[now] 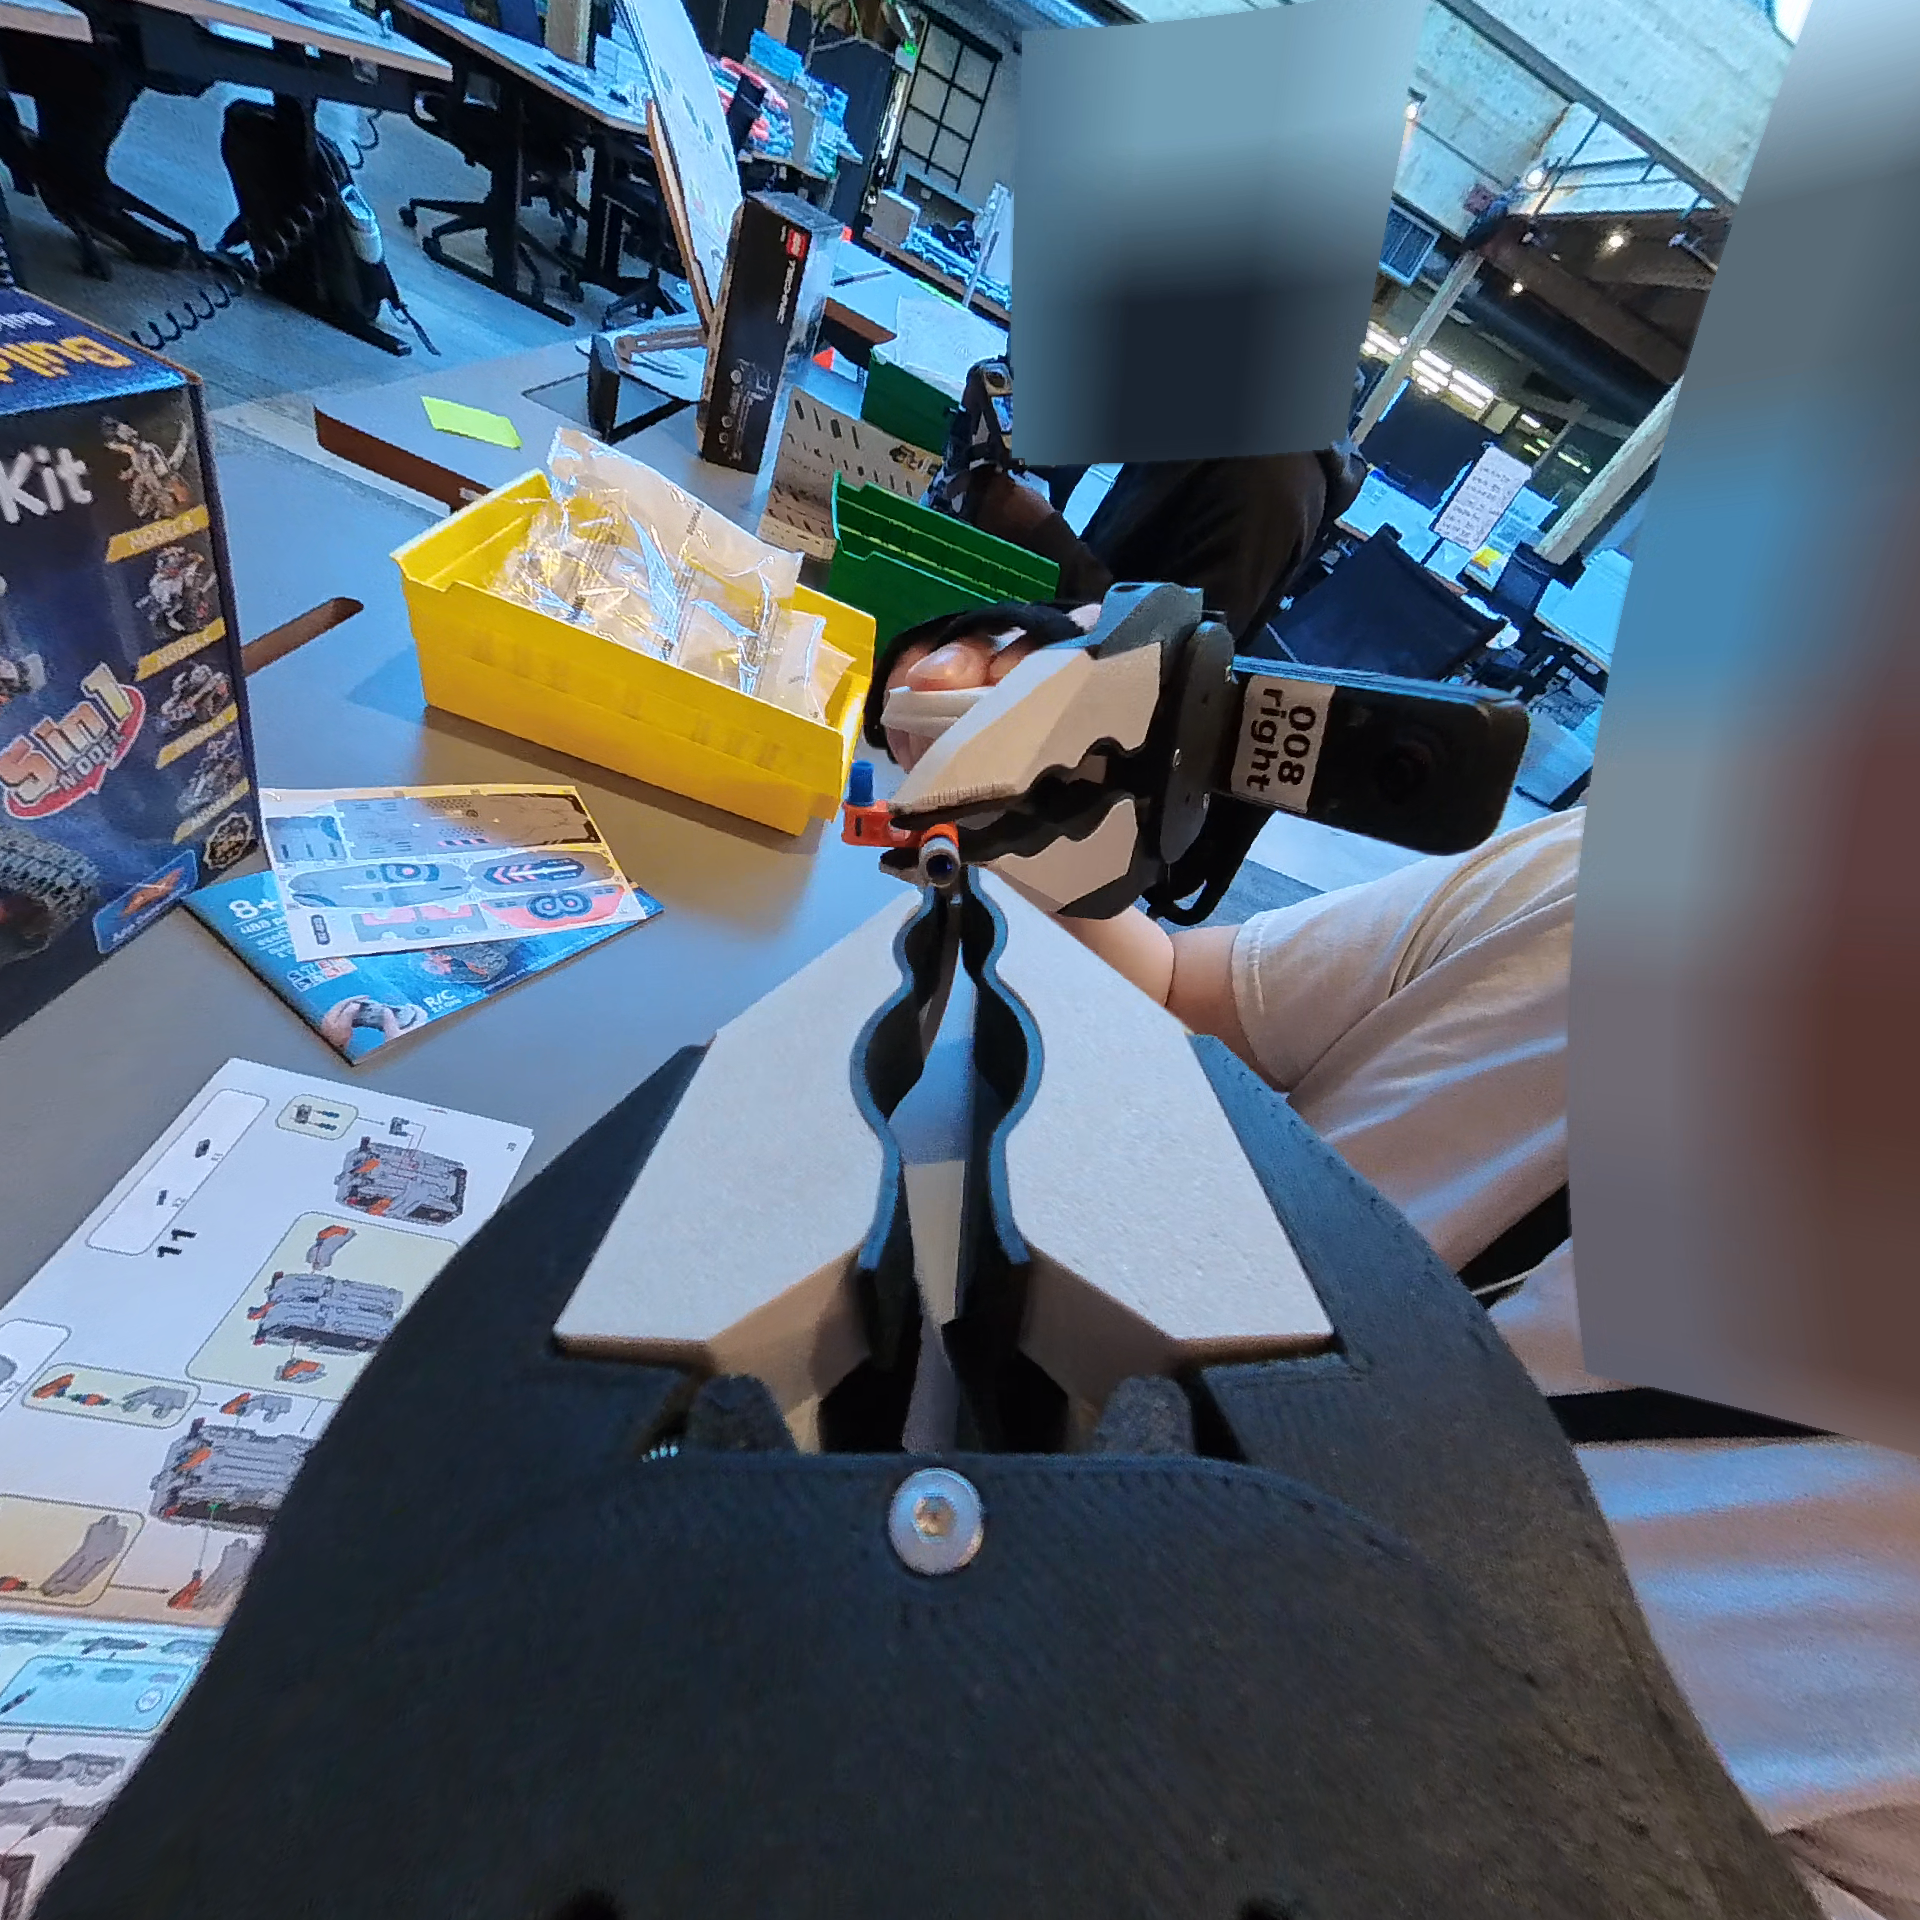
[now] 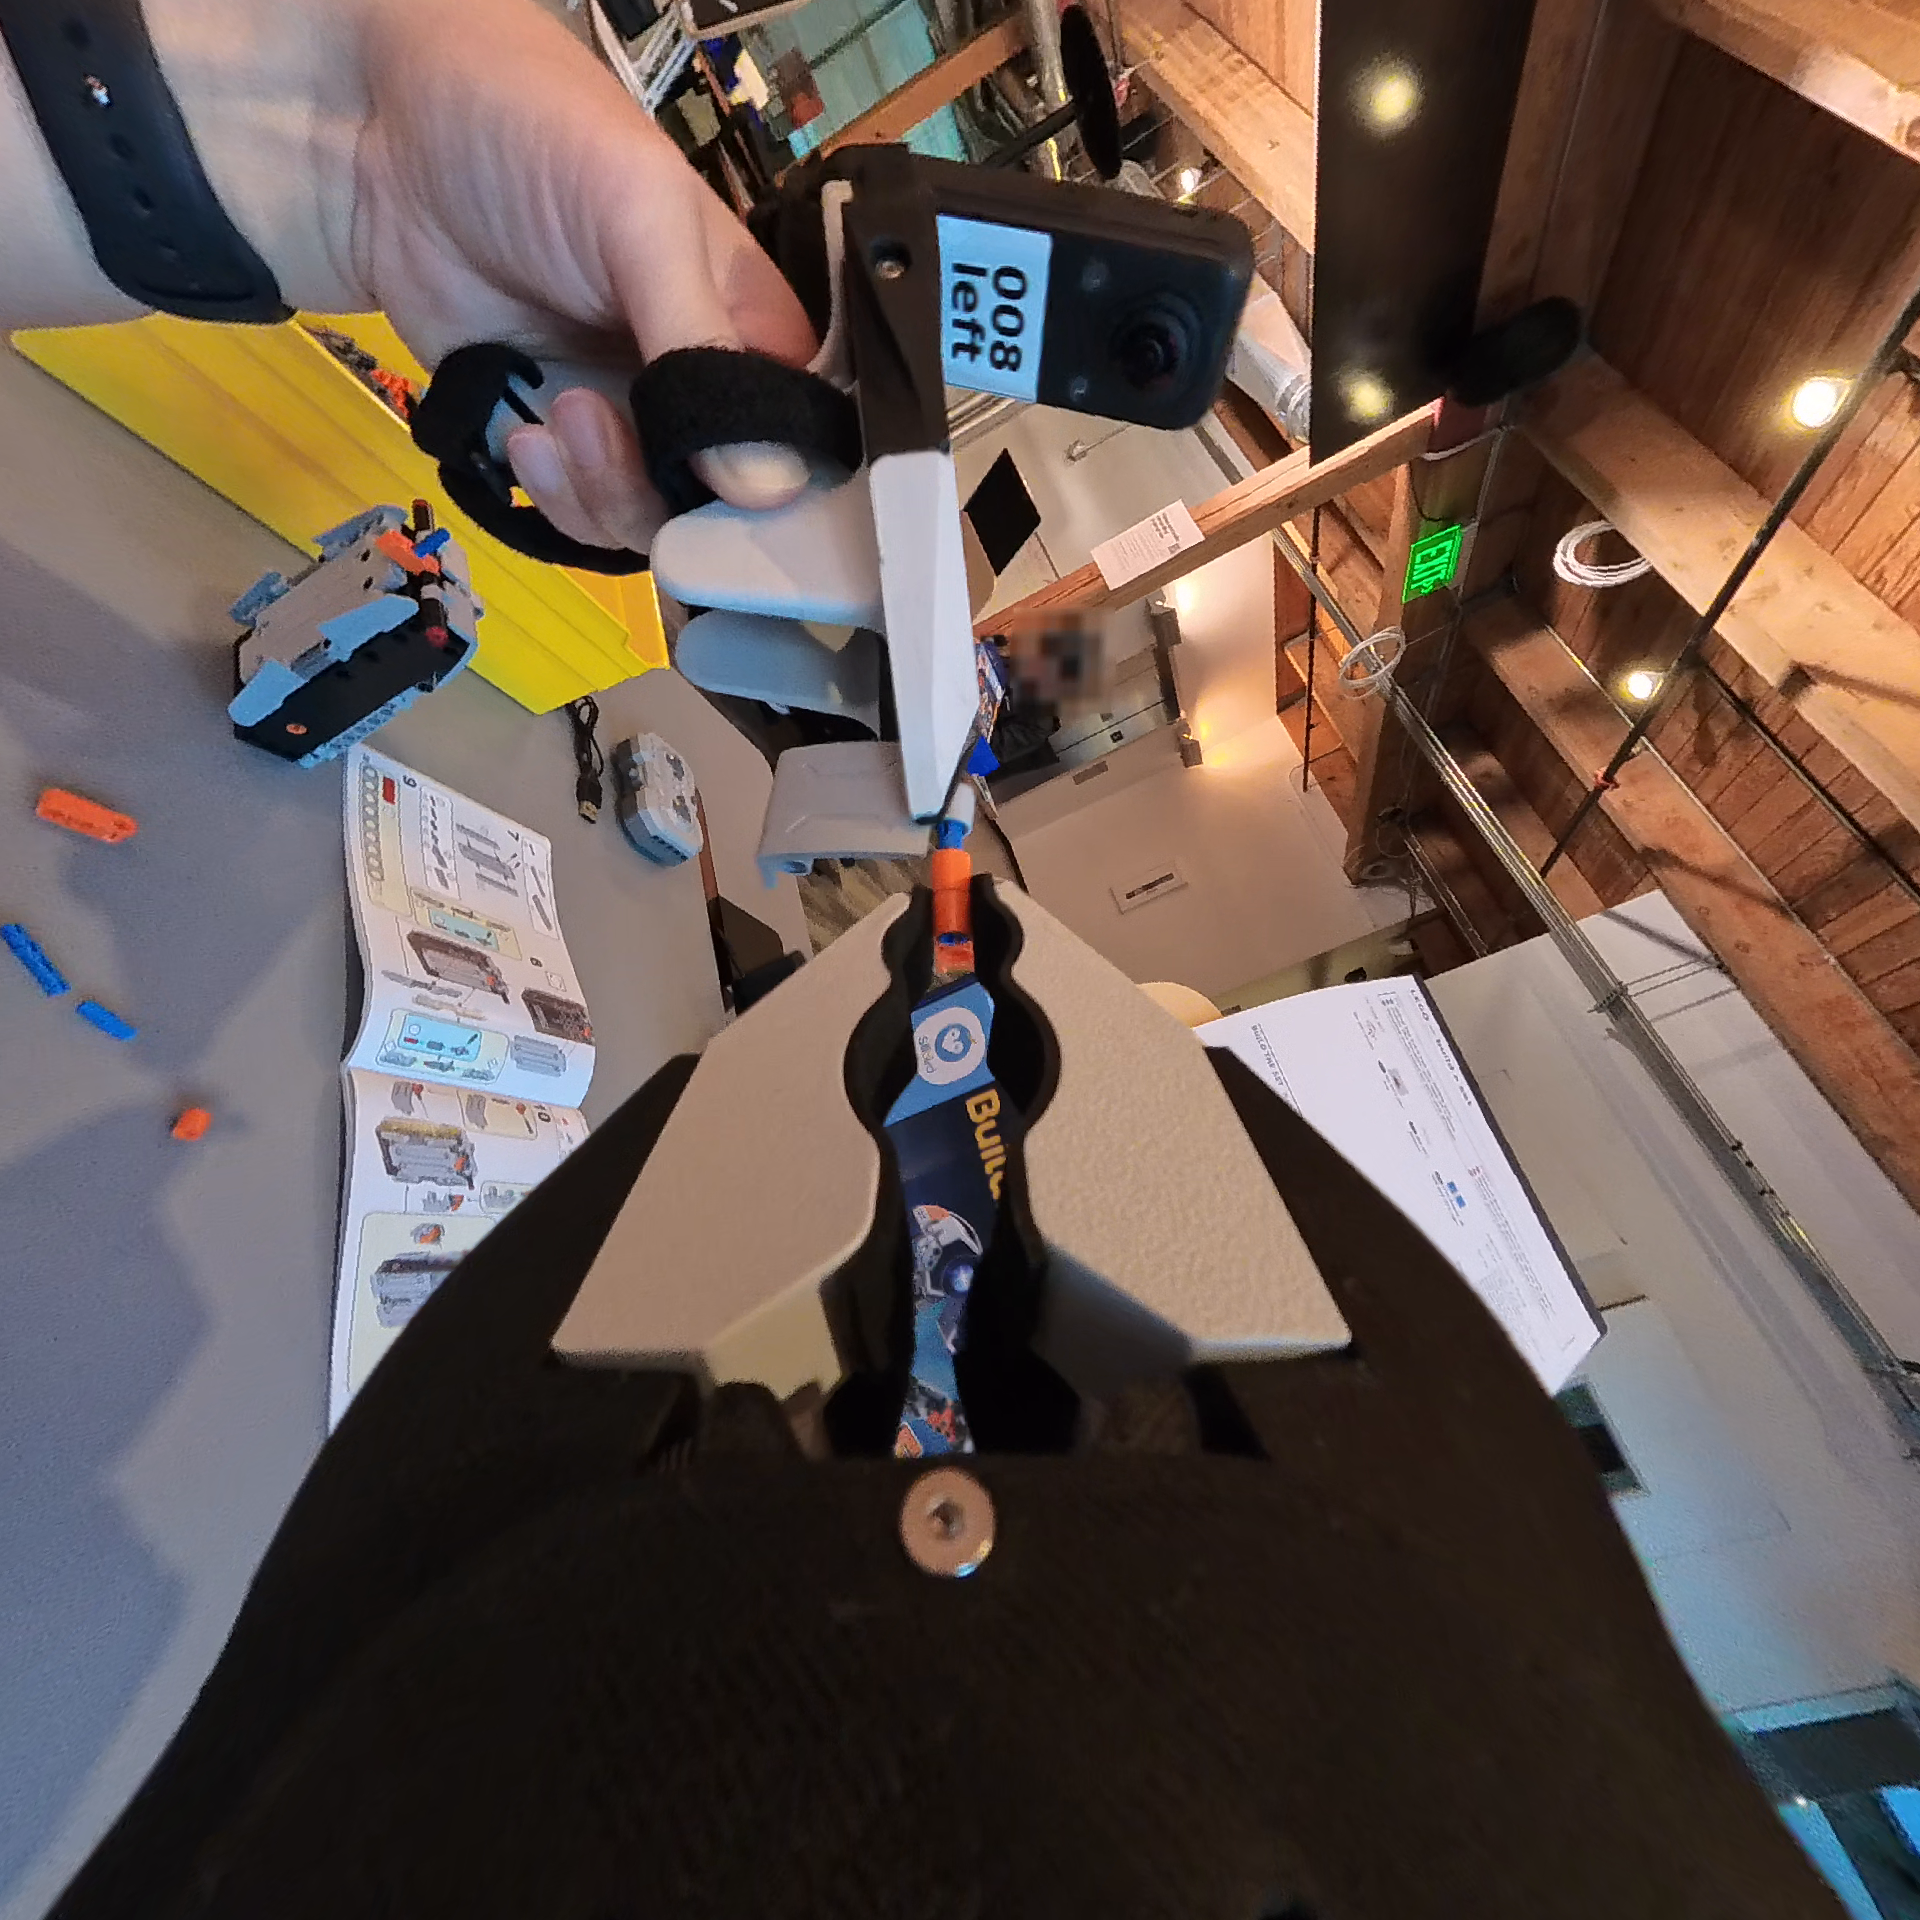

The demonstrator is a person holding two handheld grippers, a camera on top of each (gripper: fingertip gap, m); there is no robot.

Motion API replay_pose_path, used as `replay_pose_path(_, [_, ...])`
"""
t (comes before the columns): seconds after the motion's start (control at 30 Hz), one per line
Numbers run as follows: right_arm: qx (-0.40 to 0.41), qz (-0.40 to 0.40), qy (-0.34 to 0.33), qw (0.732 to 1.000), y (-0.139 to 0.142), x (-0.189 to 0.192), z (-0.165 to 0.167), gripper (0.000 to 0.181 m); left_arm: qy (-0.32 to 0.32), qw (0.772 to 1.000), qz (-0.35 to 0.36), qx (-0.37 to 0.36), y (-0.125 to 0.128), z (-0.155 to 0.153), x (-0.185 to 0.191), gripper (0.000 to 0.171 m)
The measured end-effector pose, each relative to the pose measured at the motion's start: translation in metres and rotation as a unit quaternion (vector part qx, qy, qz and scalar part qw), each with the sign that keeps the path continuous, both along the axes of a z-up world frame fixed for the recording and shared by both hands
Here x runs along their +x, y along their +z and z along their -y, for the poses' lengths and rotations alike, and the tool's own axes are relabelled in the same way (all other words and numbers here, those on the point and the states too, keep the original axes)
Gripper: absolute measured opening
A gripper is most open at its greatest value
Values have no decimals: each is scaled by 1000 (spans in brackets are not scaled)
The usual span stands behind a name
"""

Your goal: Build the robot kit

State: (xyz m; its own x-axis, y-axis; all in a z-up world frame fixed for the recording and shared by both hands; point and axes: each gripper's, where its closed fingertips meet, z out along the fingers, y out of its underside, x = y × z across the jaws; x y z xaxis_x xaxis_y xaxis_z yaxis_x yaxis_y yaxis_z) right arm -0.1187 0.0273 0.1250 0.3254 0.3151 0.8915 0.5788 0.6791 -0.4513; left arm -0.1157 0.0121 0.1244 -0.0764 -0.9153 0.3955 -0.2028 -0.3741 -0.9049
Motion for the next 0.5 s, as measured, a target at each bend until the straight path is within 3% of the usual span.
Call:
replay_pose_path(0.33, [-45, -64, -9, 997, 4, -7, -9, 6, 9, 1000, 20, -3, 5, -6, -7, 0])
replay_pose_path(0.5, [-93, -87, 43, 991, 6, -7, -2, 6, -21, 999, 27, -6, 7, 4, -4, 0])
